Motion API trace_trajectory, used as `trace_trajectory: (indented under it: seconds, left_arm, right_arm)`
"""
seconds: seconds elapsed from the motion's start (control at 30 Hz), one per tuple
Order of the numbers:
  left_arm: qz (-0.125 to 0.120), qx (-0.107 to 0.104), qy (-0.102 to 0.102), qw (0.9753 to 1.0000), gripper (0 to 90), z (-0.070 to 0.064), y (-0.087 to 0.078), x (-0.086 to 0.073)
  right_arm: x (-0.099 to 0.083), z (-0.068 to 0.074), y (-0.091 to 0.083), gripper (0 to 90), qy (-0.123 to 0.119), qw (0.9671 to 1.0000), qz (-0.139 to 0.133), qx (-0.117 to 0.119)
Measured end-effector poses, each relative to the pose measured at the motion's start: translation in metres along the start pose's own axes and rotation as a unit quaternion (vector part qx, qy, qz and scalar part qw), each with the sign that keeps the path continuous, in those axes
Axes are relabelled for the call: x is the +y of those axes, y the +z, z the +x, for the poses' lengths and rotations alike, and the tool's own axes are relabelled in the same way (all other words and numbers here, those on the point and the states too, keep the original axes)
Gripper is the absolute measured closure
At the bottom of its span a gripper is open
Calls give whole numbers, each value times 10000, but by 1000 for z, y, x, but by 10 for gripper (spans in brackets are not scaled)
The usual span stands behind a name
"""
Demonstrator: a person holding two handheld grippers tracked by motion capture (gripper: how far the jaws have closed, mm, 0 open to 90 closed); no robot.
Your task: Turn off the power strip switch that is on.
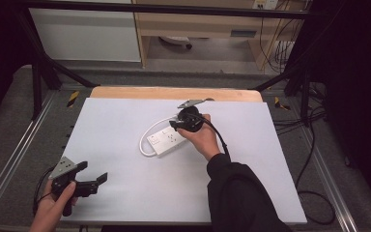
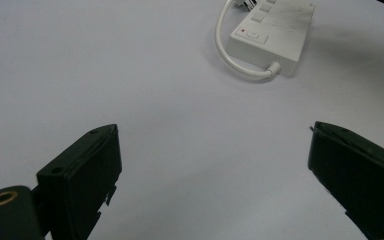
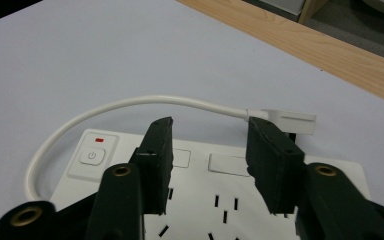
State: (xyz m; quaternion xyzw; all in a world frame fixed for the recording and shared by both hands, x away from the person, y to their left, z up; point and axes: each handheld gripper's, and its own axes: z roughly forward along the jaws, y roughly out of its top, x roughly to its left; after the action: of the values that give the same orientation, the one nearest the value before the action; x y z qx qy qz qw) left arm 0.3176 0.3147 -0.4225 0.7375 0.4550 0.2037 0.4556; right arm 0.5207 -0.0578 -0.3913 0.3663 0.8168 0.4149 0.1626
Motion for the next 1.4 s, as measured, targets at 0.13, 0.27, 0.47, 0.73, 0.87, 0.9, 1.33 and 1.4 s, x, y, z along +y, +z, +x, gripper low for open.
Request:
trace_trajectory:
  seconds: [0.13, 0.27, 0.47, 0.73, 0.87, 0.9, 1.33, 1.4]
  left_arm:
    - [0, 0, 1, 10000, 71, 0, 0, 0]
    - [0, 4, -1, 10000, 71, 0, 0, 0]
    - [1, 4, 3, 10000, 71, 0, 0, 0]
    - [5, 13, 2, 10000, 71, 0, 0, 0]
    - [6, 15, 4, 10000, 71, 0, 0, 0]
    - [6, 17, 3, 10000, 71, 0, 0, 0]
    - [11, 38, 1, 10000, 70, 0, 0, -1]
    - [13, 45, -2, 10000, 71, 0, 0, -1]
  right_arm:
    - [1, -5, -5, 407, 127, 9999, 8, -34]
    - [1, -10, -12, 320, 269, 9996, -21, -114]
    - [3, -16, -22, 200, 395, 9990, -77, -185]
    - [5, -20, -35, 51, 460, 9983, -236, -270]
    - [3, -24, -47, 47, 462, 9977, -384, -298]
    - [2, -24, -50, 48, 487, 9975, -404, -324]
    - [-32, -43, -104, 39, 564, 9937, -791, -554]
    - [-40, -46, -114, 33, 584, 9929, -844, -601]
